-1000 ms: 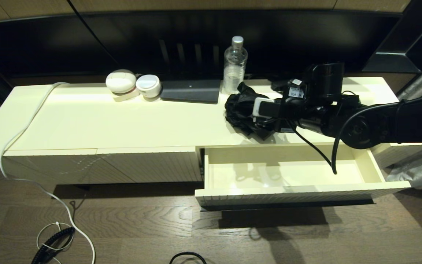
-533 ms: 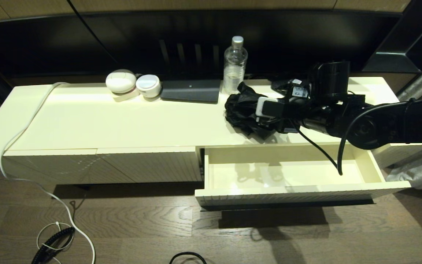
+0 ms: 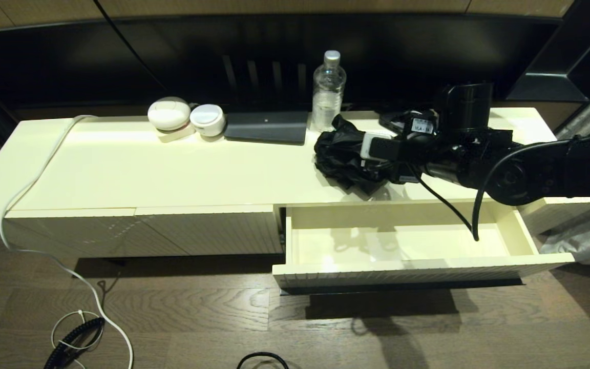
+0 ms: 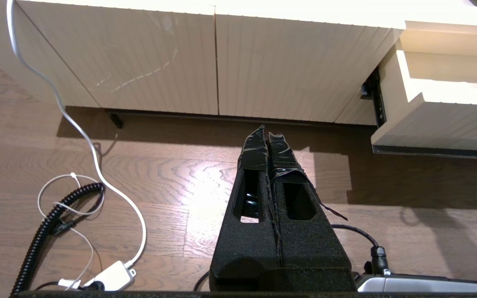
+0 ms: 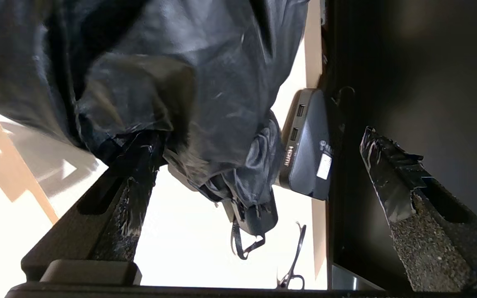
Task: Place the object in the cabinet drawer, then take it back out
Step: Put the umbrella in the drawer
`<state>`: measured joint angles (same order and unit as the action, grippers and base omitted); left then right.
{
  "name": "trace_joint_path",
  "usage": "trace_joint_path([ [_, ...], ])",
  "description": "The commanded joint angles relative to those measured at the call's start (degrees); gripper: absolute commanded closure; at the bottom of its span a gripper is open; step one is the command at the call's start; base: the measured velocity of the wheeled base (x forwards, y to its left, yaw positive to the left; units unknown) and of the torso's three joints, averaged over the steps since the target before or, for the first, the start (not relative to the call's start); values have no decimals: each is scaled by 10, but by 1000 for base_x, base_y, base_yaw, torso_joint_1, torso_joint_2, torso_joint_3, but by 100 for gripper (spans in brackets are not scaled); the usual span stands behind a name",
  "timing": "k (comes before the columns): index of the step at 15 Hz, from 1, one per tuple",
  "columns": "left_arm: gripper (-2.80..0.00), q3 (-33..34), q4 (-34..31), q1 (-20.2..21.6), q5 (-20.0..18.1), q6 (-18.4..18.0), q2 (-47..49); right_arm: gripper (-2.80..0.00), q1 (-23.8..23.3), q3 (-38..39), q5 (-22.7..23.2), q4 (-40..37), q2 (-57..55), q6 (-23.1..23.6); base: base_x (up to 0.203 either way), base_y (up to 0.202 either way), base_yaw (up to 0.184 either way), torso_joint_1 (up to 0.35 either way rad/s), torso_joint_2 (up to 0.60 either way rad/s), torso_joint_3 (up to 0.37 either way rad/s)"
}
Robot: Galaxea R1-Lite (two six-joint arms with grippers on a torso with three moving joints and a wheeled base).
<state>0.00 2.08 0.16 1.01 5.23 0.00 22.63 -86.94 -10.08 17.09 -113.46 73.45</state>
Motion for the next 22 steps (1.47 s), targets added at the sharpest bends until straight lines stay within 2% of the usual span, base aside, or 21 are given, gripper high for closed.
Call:
trace_joint_path([
  [1,0,0,0,0,0,0,-1,-280,0,-14,1,2,-19,3,0,0,0,0,0,0],
  [5,0,0,0,0,0,0,-1,-280,0,-23,-3,37,-50,1,0,0,0,0,0,0],
  [14,0,0,0,0,0,0,-1,-280,0,-79,-7,31,-99,-2,0,0,0,0,0,0],
  [19,0,0,0,0,0,0,-1,-280,0,-94,-48,21,-105,-12,0,0,0,0,0,0],
  [21,0,0,0,0,0,0,-1,0,1,-93,-52,19,-105,-24,0,0,0,0,0,0],
  [22,0,0,0,0,0,0,-1,0,1,-95,-56,19,-106,-27,0,0,0,0,0,0],
])
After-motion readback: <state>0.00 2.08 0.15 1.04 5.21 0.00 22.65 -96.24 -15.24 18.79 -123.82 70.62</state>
